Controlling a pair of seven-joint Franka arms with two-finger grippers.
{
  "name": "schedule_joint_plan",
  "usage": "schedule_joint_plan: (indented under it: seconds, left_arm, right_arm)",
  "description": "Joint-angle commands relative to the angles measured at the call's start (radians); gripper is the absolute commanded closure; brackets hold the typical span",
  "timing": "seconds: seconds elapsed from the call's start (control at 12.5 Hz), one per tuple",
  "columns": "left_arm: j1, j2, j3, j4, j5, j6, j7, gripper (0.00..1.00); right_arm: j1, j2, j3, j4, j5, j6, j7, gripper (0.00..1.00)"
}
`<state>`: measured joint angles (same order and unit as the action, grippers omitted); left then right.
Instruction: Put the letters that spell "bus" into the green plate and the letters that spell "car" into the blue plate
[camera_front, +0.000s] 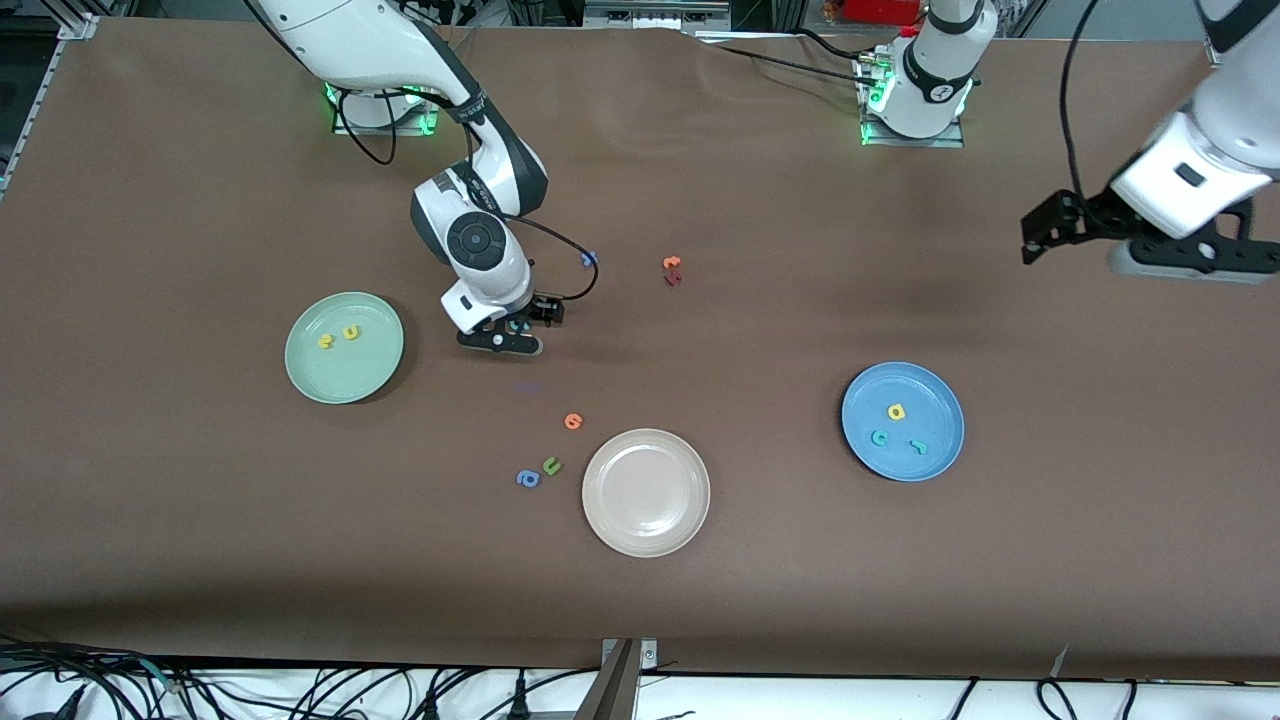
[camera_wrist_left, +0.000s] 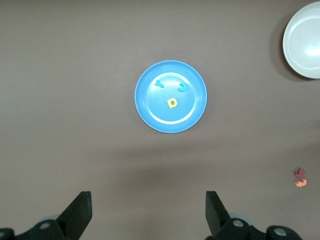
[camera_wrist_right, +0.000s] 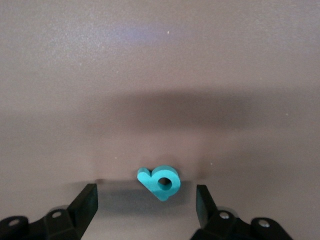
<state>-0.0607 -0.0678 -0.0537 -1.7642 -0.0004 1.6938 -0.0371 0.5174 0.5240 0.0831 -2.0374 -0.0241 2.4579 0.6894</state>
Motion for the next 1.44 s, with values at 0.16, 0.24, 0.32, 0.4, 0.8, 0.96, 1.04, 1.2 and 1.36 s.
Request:
schedule_joint_plan:
  seconds: [0.16, 0.24, 0.32, 0.4, 0.8, 0.96, 1.04, 1.2, 1.36]
  left_arm:
    - [0.005, -0.020, -0.061, 0.018, 0.034, -0.028, -0.001, 0.00]
    - [0.004, -0.003, -0.061, 0.040, 0.034, -0.037, -0.001, 0.00]
    - [0.005, 0.023, -0.057, 0.069, 0.031, -0.045, 0.000, 0.00]
    - [0.005, 0.043, -0.057, 0.096, 0.033, -0.066, 0.000, 0.00]
    - [0.019, 0.118, -0.057, 0.213, 0.033, -0.141, -0.003, 0.00]
    - [0.035, 0.118, -0.057, 0.212, 0.027, -0.143, -0.003, 0.00]
    - [0.036, 0.118, -0.057, 0.212, 0.023, -0.143, -0.001, 0.00]
    - [0.036, 0.118, -0.057, 0.212, 0.023, -0.143, 0.000, 0.00]
    - [0.036, 0.118, -0.057, 0.212, 0.022, -0.143, 0.000, 0.00]
  right_arm:
    - [0.001, 0.018, -0.002, 0.008, -0.014, 0.004, -0.033, 0.29]
    - [0.001, 0.018, -0.002, 0.008, -0.014, 0.004, -0.034, 0.33]
    - [0.000, 0.018, -0.003, 0.008, -0.014, 0.001, -0.040, 0.34]
    - [0.000, 0.016, -0.003, 0.006, -0.014, 0.000, -0.053, 0.35]
    - [-0.007, 0.016, -0.011, -0.003, -0.014, 0.000, -0.094, 0.59]
    - [-0.008, 0.016, -0.013, -0.003, -0.014, 0.000, -0.099, 0.67]
    - [-0.008, 0.018, -0.013, -0.004, -0.014, 0.000, -0.106, 0.69]
    - [-0.010, 0.016, -0.013, -0.004, -0.014, -0.002, -0.106, 0.74]
    - [-0.010, 0.016, -0.013, -0.004, -0.014, -0.005, -0.105, 0.79]
